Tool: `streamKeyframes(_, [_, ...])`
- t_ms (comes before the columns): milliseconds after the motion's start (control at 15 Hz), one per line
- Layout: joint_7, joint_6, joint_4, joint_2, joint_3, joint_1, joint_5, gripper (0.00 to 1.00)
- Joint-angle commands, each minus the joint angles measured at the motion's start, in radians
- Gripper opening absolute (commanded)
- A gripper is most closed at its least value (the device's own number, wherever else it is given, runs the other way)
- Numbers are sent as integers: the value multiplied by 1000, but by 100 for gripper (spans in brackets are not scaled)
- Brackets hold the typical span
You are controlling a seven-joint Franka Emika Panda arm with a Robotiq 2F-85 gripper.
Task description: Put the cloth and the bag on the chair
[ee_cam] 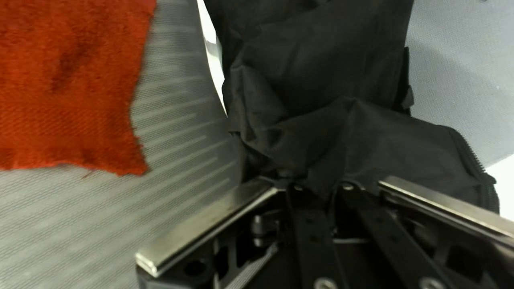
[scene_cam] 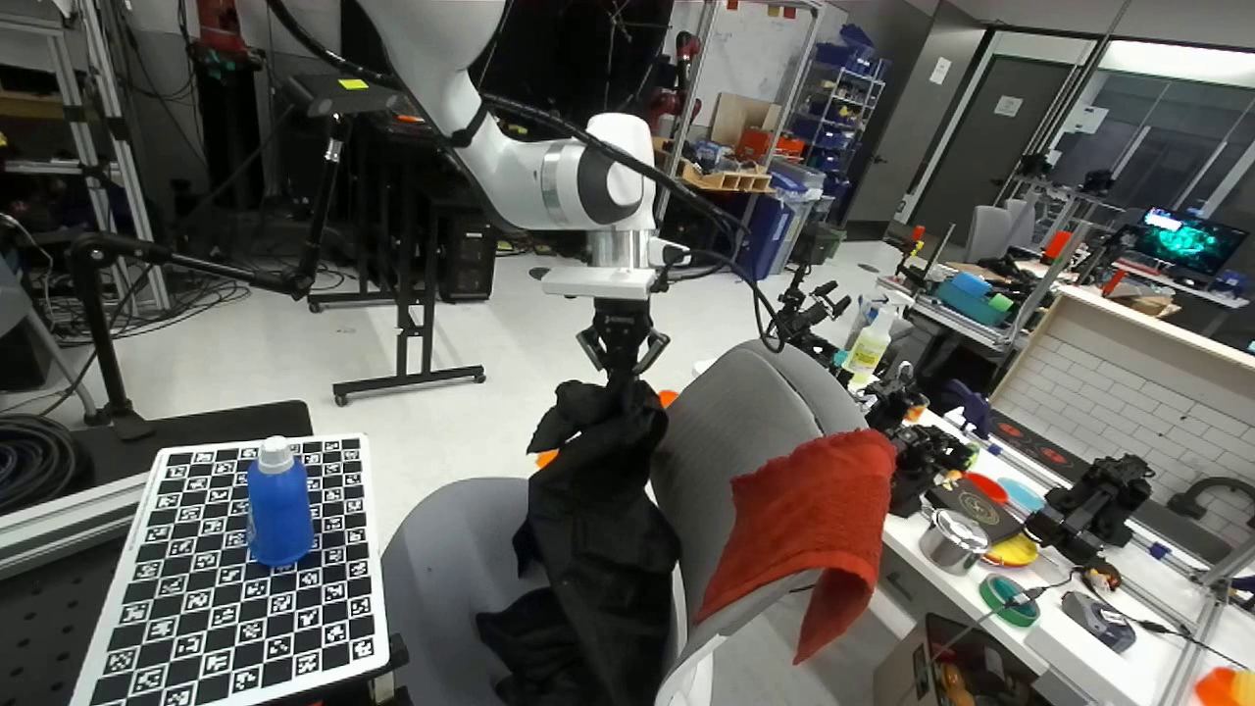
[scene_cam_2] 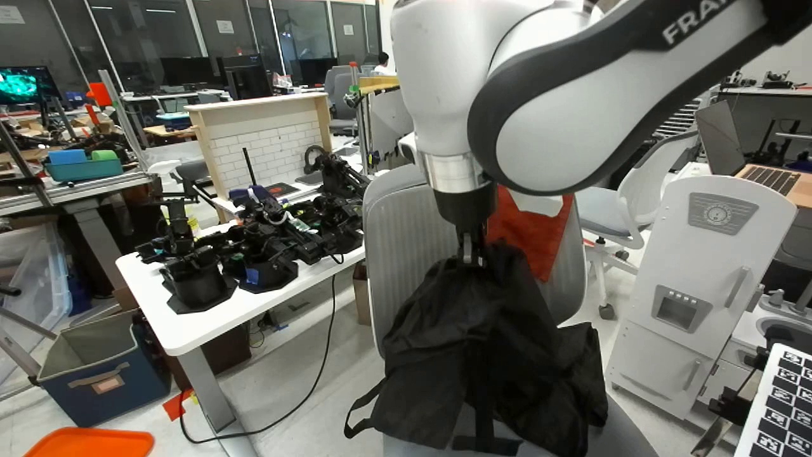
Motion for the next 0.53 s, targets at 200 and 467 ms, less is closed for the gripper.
streamKeyframes(200, [-1,-22,-1,-153,3,-18,-59,2])
streamKeyframes(467, [-16,-64,63,-226,7,-37,-62,2])
